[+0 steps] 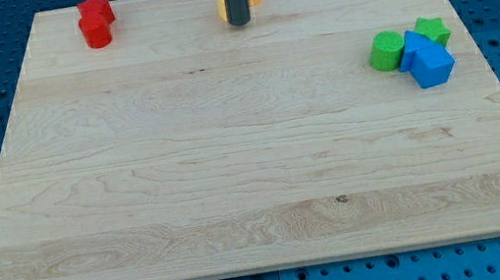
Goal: Move your arm closer to the red star
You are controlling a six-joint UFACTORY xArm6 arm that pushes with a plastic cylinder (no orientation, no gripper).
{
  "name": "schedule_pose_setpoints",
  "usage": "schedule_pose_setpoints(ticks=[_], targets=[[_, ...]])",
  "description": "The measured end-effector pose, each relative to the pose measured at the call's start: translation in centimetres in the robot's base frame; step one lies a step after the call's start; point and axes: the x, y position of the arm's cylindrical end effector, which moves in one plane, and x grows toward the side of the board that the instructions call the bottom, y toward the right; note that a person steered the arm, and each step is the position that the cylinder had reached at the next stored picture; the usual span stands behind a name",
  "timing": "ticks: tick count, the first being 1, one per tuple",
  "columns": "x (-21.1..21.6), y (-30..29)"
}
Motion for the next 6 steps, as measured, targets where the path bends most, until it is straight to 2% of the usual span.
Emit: schedule_pose_setpoints(ticks=[1,2,3,4,5,6], targets=[[-0.4,-1.7],[1.6,-4.6],[4.4,-8.4],[5.1,-15.0],[1.9,-24.1],[-3.1,-28.6]])
